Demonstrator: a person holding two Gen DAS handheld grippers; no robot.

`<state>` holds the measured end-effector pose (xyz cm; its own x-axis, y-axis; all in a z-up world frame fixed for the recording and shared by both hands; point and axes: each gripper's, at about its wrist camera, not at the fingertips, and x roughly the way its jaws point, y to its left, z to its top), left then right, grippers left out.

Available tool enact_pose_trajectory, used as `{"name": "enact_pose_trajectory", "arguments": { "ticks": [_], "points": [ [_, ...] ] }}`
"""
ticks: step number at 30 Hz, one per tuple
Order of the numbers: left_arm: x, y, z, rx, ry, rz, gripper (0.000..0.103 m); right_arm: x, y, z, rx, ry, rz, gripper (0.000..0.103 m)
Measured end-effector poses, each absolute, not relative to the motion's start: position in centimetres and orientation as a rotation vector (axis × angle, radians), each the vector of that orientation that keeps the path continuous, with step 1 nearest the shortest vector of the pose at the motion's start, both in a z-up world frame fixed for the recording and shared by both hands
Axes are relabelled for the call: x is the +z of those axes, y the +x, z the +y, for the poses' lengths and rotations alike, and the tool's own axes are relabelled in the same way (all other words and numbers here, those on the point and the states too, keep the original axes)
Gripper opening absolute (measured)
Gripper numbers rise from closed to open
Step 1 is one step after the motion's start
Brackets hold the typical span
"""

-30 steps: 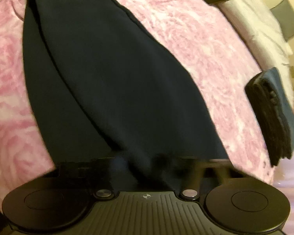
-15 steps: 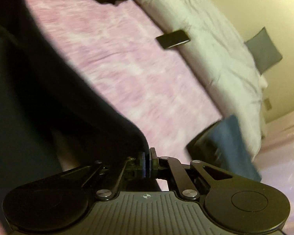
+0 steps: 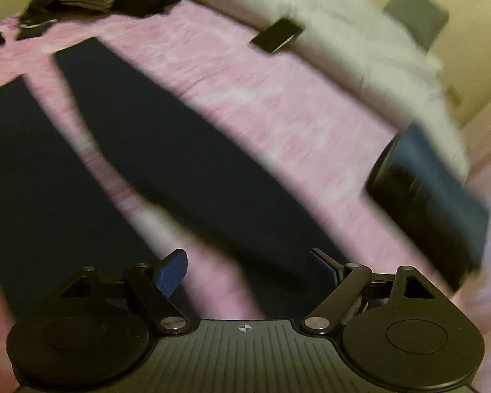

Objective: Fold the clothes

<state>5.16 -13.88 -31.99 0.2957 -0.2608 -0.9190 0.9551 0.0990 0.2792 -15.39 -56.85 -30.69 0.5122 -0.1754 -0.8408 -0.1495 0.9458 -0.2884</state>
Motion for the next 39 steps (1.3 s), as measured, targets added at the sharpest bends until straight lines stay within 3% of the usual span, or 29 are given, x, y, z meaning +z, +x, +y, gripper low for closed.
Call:
{"name": "enact_pose_trajectory", "arguments": {
  "ticks": [6,8,9,11,13,15,17,18,22,30,32,33,34,35,39],
  "points": [
    [-37.5,-1.4,-10.6,-1.236,1.467,0.589,0.036,-32.9,-20.5,-48.0,0.176,-0.306,1.160,0.083],
    [-38.9,-1.3,-10.4,-1.224,1.516,0.531,0.033,-33.9,-20.8,-45.4,0.240,-0.354,1.171,0.067],
    [-39.4,-1.2,-10.3,-1.223,1.529,0.512,0.031,-34.4,-20.6,-44.4,0.261,-0.377,1.176,0.066],
    [-40.0,-1.0,-10.3,-1.229,1.543,0.486,0.006,-35.3,-20.3,-42.9,0.284,-0.412,1.179,0.066],
    [-40.0,-1.0,-9.9,-1.222,1.555,0.464,0.004,-36.6,-20.1,-42.1,0.314,-0.483,1.182,0.065],
    [-38.7,-0.6,-9.1,-1.197,1.497,0.476,0.004,-37.6,-20.3,-41.4,0.354,-0.546,1.188,0.051],
    [-36.6,-0.9,-7.7,-1.182,1.452,0.471,0.004,-36.7,-21.1,-40.4,0.366,-0.579,1.177,0.025],
    [-35.4,-1.4,-6.8,-1.182,1.435,0.469,0.004,-36.3,-21.5,-39.9,0.372,-0.596,1.171,0.018],
    [-31.5,-4.6,-2.8,-1.196,1.392,0.513,0.004,-34.7,-23.4,-37.5,0.407,-0.580,1.159,0.008],
    [-34.1,-9.7,2.1,-1.195,1.387,0.742,0.005,-33.1,-26.3,-33.3,0.395,-0.357,1.195,0.008],
    [-35.3,-9.9,2.0,-1.180,1.426,0.786,0.010,-32.5,-26.2,-34.2,0.316,-0.288,1.203,0.011],
    [-35.7,-9.8,2.1,-1.170,1.451,0.803,0.013,-32.2,-26.2,-35.0,0.278,-0.264,1.202,0.019],
    [-35.9,-9.7,2.3,-1.160,1.478,0.812,0.016,-31.8,-26.4,-36.2,0.229,-0.239,1.199,0.041],
    [-35.8,-9.6,2.5,-1.154,1.495,0.813,0.016,-31.4,-26.7,-37.4,0.181,-0.214,1.195,0.056],
    [-33.4,-9.0,2.0,-1.146,1.452,0.780,0.016,-30.5,-28.3,-43.6,-0.051,-0.004,1.206,0.056]
  ]
}}
